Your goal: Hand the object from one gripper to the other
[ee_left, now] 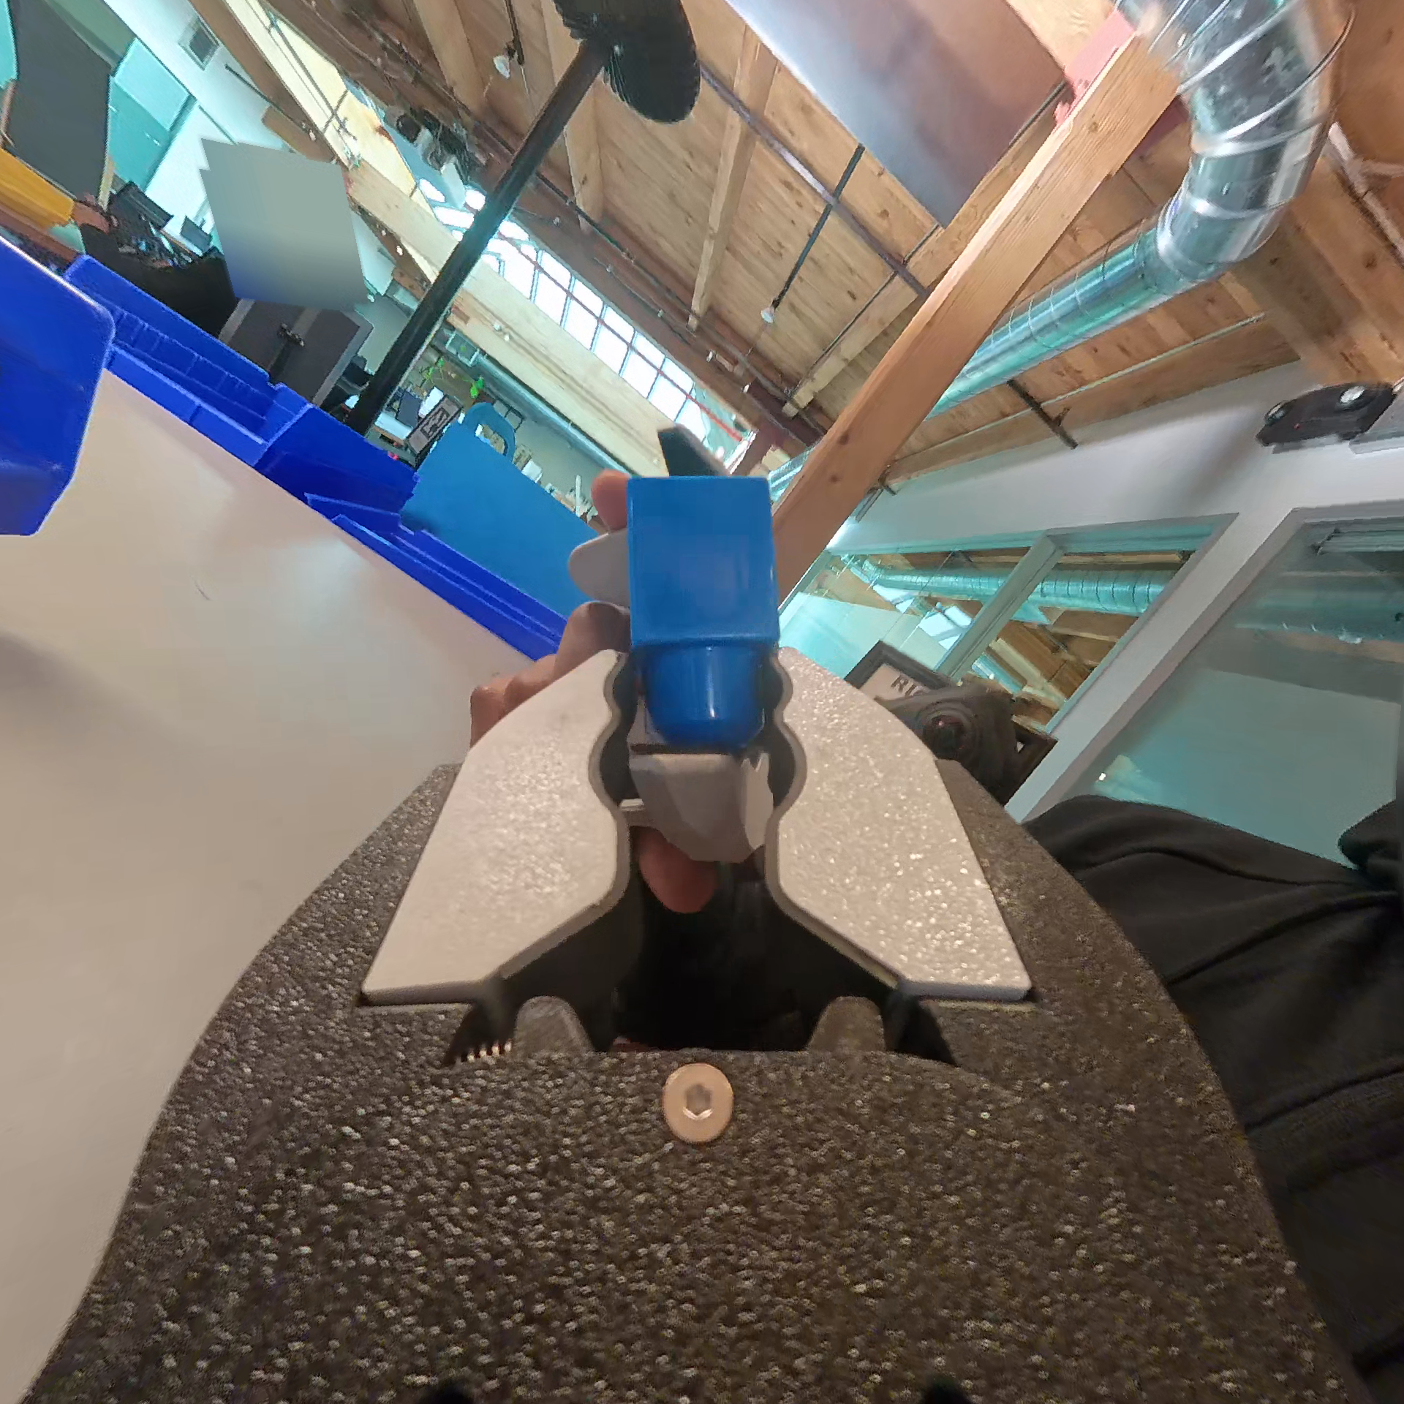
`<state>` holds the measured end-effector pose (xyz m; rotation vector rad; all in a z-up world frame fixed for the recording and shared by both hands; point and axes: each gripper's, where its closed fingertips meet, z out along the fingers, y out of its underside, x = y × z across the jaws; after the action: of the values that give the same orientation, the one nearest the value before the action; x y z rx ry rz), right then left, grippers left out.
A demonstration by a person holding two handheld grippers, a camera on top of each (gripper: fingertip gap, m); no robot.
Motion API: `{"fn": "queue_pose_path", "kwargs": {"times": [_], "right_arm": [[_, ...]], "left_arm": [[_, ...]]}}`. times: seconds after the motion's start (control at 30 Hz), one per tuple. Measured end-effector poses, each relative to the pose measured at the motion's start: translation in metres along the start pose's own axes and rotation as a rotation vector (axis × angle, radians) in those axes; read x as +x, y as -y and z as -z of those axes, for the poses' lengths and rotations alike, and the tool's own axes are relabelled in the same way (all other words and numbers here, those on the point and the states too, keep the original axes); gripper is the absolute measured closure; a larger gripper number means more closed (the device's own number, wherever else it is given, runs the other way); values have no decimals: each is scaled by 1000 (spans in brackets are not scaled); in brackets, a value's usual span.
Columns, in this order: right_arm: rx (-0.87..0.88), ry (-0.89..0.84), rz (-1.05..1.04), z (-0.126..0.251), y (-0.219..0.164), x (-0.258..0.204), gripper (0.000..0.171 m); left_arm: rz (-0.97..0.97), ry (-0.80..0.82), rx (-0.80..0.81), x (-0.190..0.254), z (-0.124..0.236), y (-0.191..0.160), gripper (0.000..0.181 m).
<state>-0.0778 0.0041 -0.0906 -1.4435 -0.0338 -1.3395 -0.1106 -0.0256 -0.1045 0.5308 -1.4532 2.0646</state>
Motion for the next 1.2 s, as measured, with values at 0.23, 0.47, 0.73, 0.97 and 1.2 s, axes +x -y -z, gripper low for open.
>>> {"fn": "queue_pose_path", "kwargs": {"times": [0.23, 0.47, 0.73, 0.97, 1.2], "right_arm": [[-51, 110, -192, 1, -12, 1, 97], [-124, 497, -707, 9, -12, -27, 98], [-172, 966, -1083, 35, 13, -72, 97], [-249, 971, -1032, 34, 4, -87, 98], [-231, 464, -900, 1, -24, -28, 108]], "left_arm": [[-662, 241, -162, -5, 20, 11, 116], [-1550, 421, -338, -11, 45, 15, 116], [-1907, 298, -450, -11, 38, -21, 119], [-1868, 378, -559, -38, 32, -31, 144], [-1624, 837, -429, -65, 44, 25, 145]]}}
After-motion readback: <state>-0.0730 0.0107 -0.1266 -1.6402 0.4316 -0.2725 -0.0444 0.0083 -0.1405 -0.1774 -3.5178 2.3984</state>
